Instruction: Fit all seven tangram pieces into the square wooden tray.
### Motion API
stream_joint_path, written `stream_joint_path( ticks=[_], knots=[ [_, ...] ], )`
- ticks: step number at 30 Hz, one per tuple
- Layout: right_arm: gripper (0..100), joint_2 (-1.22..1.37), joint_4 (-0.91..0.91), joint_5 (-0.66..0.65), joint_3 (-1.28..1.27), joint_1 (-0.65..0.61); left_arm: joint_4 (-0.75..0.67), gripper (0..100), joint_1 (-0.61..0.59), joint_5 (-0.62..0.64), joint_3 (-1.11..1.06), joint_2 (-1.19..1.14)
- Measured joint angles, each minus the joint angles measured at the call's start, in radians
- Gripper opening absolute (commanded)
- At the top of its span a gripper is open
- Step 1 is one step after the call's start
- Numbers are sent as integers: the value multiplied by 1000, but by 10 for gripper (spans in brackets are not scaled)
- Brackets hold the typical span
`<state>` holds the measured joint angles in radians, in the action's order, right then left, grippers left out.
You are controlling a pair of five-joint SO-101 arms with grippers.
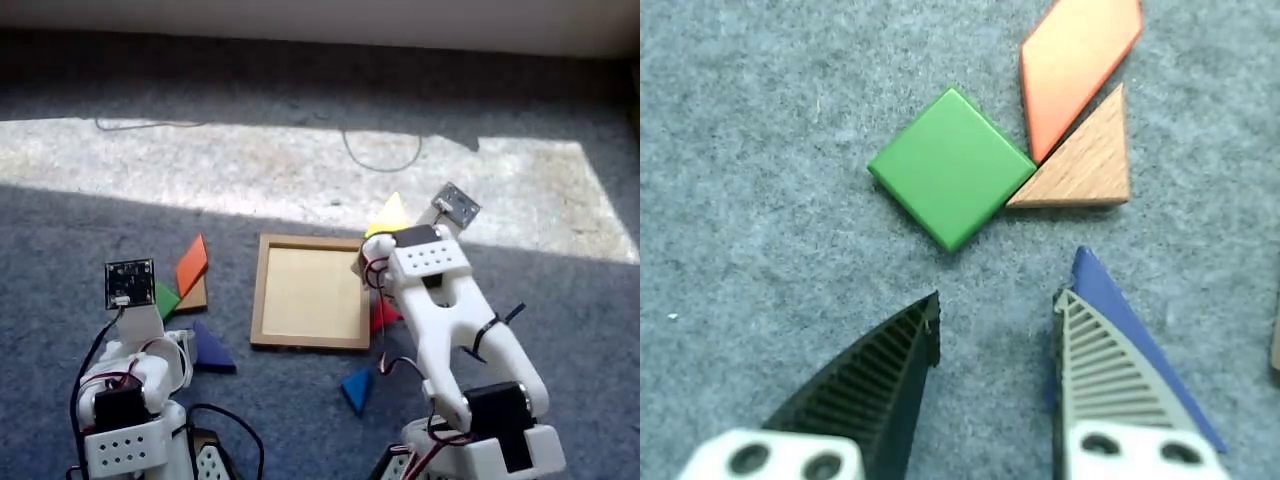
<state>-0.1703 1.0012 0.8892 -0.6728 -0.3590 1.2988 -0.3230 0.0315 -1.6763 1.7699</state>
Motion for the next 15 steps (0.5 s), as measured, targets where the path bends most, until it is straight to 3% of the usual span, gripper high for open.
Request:
stream_joint_path(
  ticks=[15],
  knots=[
    [451, 269, -11, 51, 172, 71, 0, 185, 0, 0, 0, 0]
  ],
)
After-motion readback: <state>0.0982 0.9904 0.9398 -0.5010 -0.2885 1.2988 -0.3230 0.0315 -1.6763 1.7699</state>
